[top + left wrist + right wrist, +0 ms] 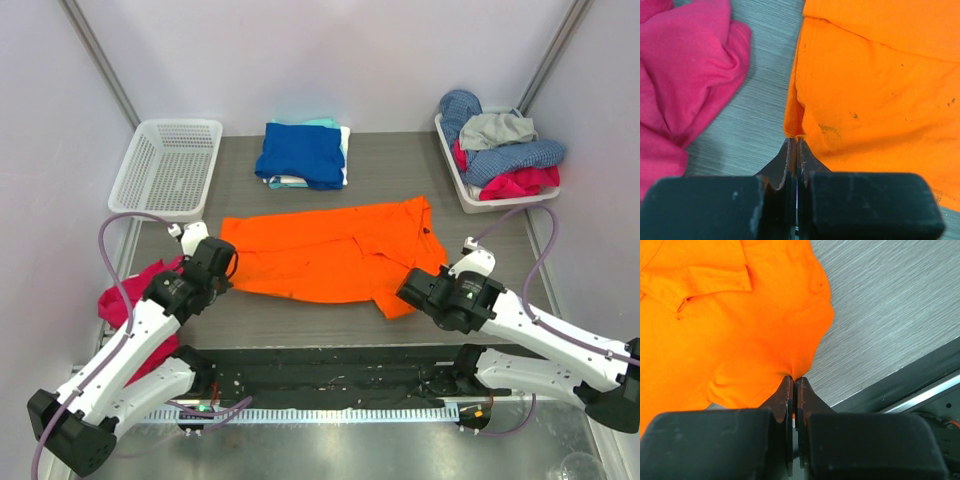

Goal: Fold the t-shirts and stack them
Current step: Fold the tshirt

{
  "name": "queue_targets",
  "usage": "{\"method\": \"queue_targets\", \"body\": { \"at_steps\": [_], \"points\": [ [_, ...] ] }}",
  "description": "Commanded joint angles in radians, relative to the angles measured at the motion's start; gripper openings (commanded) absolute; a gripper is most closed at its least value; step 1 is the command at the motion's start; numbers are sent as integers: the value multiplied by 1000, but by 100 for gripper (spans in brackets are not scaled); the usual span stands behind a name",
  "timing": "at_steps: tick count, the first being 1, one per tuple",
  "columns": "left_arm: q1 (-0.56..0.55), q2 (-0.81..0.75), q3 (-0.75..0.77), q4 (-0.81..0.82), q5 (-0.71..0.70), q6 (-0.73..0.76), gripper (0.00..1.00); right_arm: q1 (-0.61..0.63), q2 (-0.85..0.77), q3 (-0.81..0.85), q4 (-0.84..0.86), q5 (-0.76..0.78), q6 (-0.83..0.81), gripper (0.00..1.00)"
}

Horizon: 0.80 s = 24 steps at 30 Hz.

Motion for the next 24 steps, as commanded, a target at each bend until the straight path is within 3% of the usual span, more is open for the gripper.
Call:
{"method": "queue_targets", "body": {
  "at_steps": [1,15,24],
  "points": [
    [8,17,25,1,-62,-14,0,-34,39,50,36,69,-78,1],
    [131,155,42,193,-40,104,0,-356,243,145,501,-24,-572,1],
    [180,336,115,326,-7,167,0,-422,424,269,676,-75,-695,1]
  ]
}}
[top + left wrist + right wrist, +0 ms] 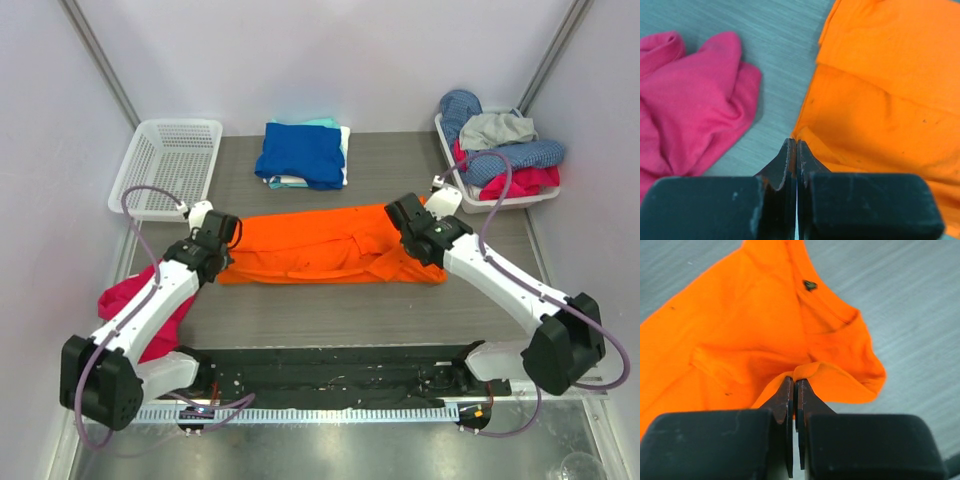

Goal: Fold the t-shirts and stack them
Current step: Fold the tshirt

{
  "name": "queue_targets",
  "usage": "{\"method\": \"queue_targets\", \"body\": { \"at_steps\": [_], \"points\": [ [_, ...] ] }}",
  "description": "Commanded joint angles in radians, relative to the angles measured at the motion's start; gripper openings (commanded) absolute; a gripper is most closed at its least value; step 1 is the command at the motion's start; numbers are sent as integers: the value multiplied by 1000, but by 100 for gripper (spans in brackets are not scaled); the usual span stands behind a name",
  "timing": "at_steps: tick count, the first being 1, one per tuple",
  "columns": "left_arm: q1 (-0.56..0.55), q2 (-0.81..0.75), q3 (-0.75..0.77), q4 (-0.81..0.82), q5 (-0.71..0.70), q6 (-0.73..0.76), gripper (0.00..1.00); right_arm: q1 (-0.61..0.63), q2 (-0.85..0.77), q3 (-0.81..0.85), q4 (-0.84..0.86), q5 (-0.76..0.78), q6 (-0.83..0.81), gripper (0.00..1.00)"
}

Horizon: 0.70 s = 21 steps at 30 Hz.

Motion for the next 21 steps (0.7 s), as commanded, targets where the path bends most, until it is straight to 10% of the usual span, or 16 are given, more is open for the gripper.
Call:
{"method": "queue_targets", "body": {
  "at_steps": [1,21],
  "points": [
    [15,77,89,125,4,57,0,-28,54,96,134,-7,-103,1],
    [95,304,184,234,44,134,0,-170,261,241,269,-96,-210,1]
  ]
}}
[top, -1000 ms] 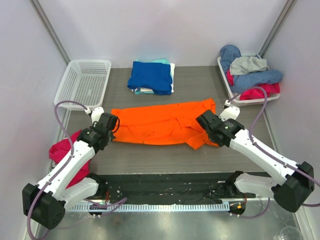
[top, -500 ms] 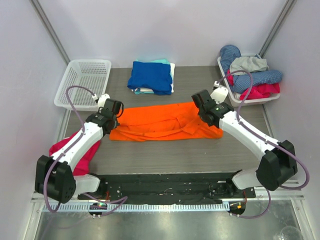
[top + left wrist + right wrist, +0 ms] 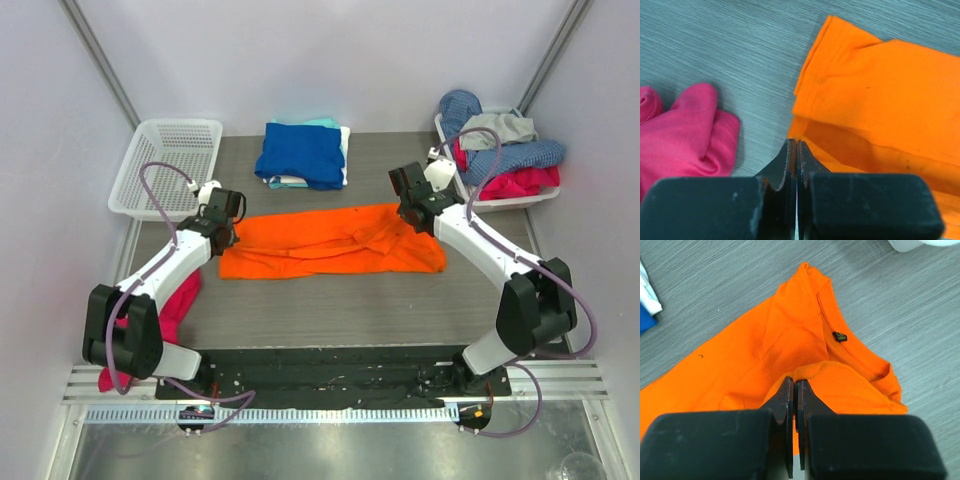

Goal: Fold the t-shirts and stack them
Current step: Fold the tshirt

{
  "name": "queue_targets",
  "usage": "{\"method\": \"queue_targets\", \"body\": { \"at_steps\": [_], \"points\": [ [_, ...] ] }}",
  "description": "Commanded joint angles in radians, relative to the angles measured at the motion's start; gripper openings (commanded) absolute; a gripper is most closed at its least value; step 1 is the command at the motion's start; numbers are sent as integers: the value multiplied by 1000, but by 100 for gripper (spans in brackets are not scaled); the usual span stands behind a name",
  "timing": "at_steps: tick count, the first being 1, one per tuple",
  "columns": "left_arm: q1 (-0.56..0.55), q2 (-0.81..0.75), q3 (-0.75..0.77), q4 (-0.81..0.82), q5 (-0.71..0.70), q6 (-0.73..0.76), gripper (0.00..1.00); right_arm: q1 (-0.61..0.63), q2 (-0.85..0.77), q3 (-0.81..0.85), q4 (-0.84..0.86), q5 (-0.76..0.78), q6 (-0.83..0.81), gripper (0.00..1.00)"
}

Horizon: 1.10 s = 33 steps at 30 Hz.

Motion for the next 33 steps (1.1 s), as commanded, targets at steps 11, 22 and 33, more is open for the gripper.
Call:
{"method": "queue_targets", "body": {
  "at_steps": [11,22,33],
  "points": [
    [52,90,68,87,21,36,0,-49,143,163,96,-32,-56,1],
    [61,164,108,107,30,53,0,-72,226,204,128,-60,-64,1],
    [73,251,172,116,4,43,3,-148,366,293,241,-203,-81,18]
  ]
}}
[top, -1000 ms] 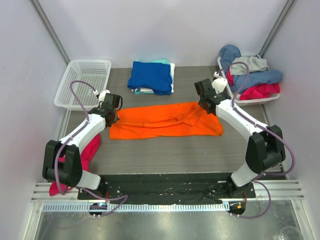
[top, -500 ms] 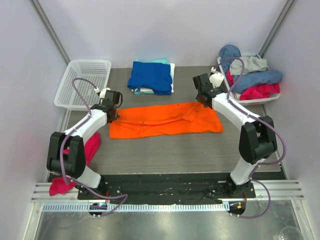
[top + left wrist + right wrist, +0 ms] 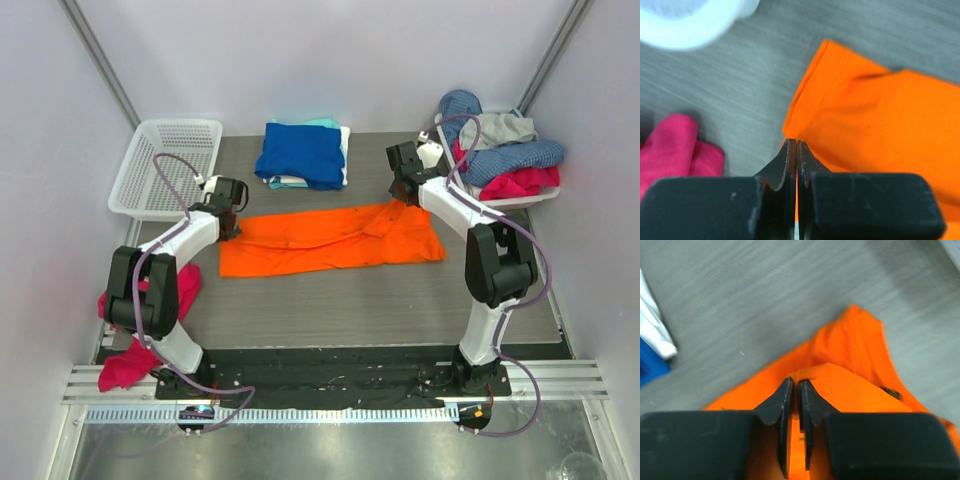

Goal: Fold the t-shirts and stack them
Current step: Fold the tshirt

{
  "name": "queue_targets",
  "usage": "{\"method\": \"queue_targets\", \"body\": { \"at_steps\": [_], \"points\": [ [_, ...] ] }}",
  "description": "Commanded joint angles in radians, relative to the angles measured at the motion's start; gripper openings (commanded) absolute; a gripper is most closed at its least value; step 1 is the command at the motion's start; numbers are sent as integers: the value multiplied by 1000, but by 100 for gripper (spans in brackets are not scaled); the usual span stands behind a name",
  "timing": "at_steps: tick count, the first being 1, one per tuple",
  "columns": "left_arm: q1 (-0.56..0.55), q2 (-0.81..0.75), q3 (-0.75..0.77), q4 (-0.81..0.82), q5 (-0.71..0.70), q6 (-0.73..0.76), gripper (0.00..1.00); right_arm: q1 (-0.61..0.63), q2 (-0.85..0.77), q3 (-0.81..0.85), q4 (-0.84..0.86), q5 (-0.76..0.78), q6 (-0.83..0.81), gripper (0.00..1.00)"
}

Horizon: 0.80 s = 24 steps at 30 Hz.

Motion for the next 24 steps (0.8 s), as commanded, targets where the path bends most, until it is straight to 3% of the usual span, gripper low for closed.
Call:
{"method": "queue_targets", "body": {
  "at_steps": [1,2,3,5,6,12,16,24],
  "points": [
    [24,38,94,41,-35,1,6,-66,64,108,143,-126,-28,25],
    [29,46,111,37,-36,1,16,-77,90,120,160,-148,-28,32],
    [38,53,152,18,-33,1,47,-110,103,137,180,-212,-25,45],
    [38,62,190,-3,-38,7,78,-138,109,172,189,-272,-15,53],
    [38,55,213,-15,-29,10,99,-147,100,174,198,-304,-17,58],
    [40,-55,168,-8,5,16,100,-157,-66,42,217,-355,-57,69],
    [37,-143,86,-6,74,6,100,-155,-184,-123,214,-419,-63,70],
    [23,-335,-104,-8,177,-28,100,-106,-324,-251,131,-616,-100,71]
  ]
}}
